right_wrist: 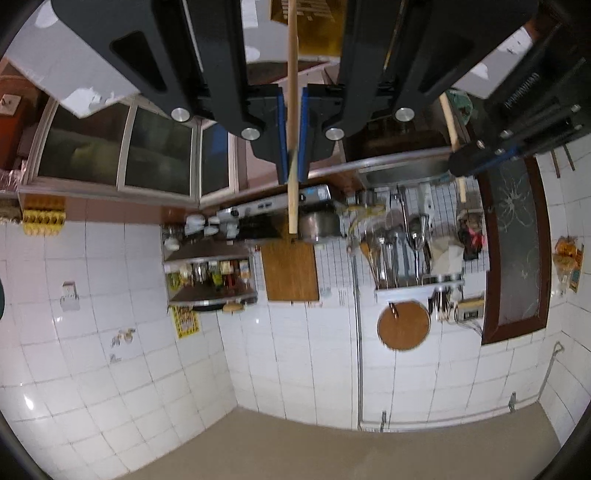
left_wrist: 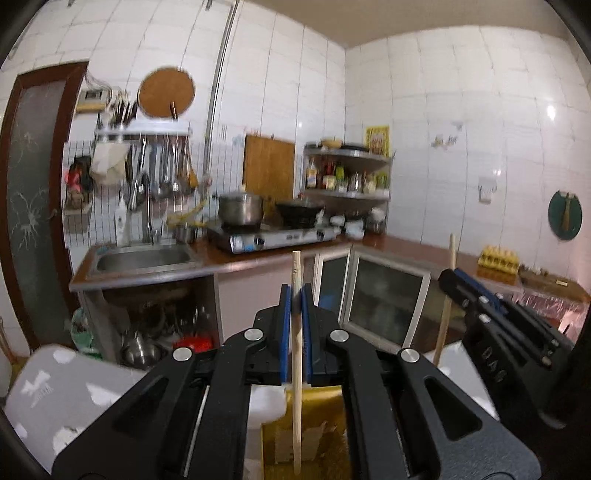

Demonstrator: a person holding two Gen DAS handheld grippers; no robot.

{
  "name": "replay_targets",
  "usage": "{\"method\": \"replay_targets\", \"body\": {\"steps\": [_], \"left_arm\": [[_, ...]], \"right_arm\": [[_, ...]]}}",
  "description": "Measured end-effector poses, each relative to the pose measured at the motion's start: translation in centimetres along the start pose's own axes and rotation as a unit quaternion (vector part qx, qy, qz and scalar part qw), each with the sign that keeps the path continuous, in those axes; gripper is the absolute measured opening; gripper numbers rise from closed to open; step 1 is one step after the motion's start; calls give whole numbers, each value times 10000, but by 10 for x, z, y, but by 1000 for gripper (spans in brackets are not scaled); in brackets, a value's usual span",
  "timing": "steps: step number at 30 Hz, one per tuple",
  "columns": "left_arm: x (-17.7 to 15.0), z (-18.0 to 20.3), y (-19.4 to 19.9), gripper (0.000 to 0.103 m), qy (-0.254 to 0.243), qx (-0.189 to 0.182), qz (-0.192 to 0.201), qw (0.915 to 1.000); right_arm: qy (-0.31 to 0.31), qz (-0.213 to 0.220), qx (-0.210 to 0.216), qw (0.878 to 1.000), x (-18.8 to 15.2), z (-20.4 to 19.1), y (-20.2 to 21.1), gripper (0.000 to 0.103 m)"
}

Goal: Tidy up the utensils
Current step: 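Open both tools to drop the chopsticks into the yellow holder, then lower the right tool onto another chopstick and close it while the left tool grasps one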

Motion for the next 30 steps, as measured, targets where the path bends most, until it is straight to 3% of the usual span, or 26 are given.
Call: {"method": "replay_targets", "body": {"steps": [5, 9, 11, 12, 13, 14, 21, 25, 30], "left_arm": [[-27, -12, -16, 5, -1, 73, -267, 9996], [-22, -20, -7, 5, 82, 111, -300, 9995], [-12, -24, 8, 14, 72, 125, -248, 9996], [-8, -27, 17, 34, 72, 177, -196, 9996], [-2, -29, 28, 57, 88, 263, -118, 9995], [3, -34, 41, 63, 119, 400, 5, 9991], [21, -69, 119, 98, 255, 790, 239, 9963], [6, -83, 156, 98, 249, 938, 135, 9952], [-36, -88, 178, 98, 218, 1030, -188, 9943]], "right_arm": [[40, -288, -12, 9996, -31, 5, -14, 6], [101, -497, -9, 9987, -38, 7, -10, 7], [122, -551, -140, 9983, -32, 10, -4, 8], [121, -558, -187, 9982, -28, 11, 1, 14], [97, -597, -216, 9979, -24, 13, 6, 36], [38, -601, -221, 9979, -20, 16, 14, 61], [187, -887, -475, 9947, -19, 26, 75, 63], [32, -1274, -526, 9905, -42, 36, 102, 63], [-117, -1922, -616, 9793, -98, 50, 126, 63]]}}
Point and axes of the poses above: each gripper's, at about its wrist camera, not at the fingertips, and y roughly against the way its jaws point, z to its right, x to its top, the point moved 7 cm from there along -y, roughly the way its jaws point, and after that the axes turned 6 degrees about -z, right-handed, at the moved point
